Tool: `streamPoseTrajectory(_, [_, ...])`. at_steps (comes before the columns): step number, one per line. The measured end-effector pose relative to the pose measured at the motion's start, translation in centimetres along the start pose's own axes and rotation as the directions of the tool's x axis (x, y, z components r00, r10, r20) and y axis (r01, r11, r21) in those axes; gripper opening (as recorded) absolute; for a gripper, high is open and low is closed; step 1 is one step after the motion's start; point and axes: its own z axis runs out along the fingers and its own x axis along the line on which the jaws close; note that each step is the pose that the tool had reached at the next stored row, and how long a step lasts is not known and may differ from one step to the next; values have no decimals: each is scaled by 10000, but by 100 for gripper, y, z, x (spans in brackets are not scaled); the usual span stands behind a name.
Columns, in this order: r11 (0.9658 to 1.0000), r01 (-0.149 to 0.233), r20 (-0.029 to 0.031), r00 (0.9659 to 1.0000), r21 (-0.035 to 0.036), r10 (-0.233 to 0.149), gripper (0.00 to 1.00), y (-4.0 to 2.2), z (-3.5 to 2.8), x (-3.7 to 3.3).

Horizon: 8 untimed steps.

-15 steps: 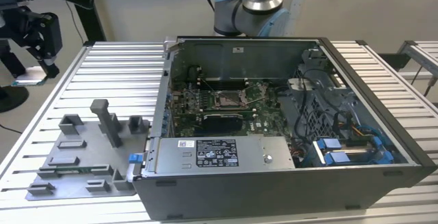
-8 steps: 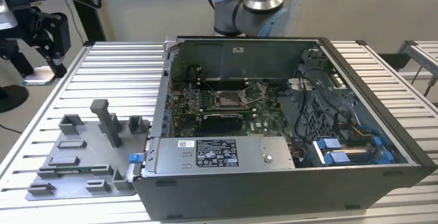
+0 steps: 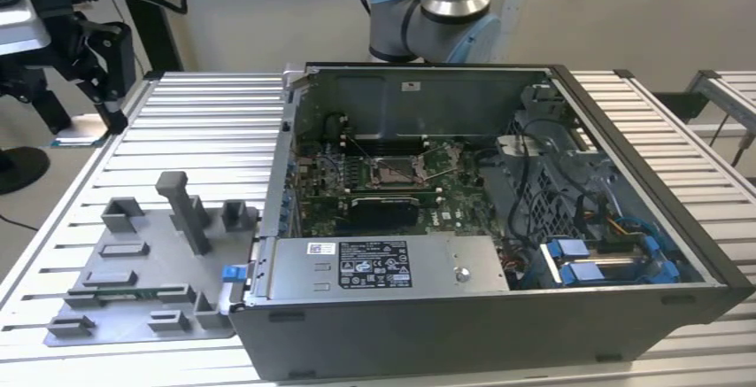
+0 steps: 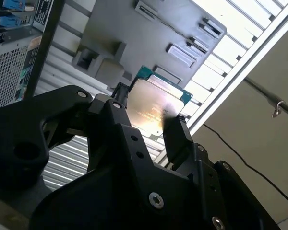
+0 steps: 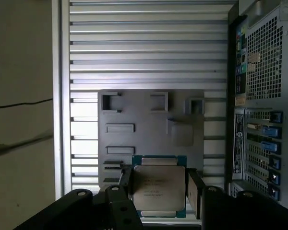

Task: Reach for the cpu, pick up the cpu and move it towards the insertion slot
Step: 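Pick up the cpu and move it towards the insertion slot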

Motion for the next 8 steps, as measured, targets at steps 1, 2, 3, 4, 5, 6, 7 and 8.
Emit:
streamPoseTrajectory(1, [10000, 0, 0, 10000, 0, 0, 0, 0, 0, -6])
streamPoseTrajectory(2, [10000, -1, 0, 10000, 0, 1, 0, 1, 0, -7])
streamPoseTrajectory(3, [10000, -2, 0, 10000, 0, 2, 0, 1, 0, -7])
streamPoseTrajectory(4, [10000, -1, 0, 10000, 0, 1, 0, 0, 0, -7])
streamPoseTrajectory(5, [10000, 0, 0, 10000, 0, 0, 0, 0, 0, -8])
streamPoseTrajectory(6, [10000, 0, -1, 10000, 1, 0, 0, 0, 0, -9])
streamPoseTrajectory(7, [10000, 0, 0, 10000, 0, 0, 0, 0, 0, -9])
streamPoseTrajectory(8, [10000, 0, -1, 10000, 0, 0, 0, 0, 0, -9])
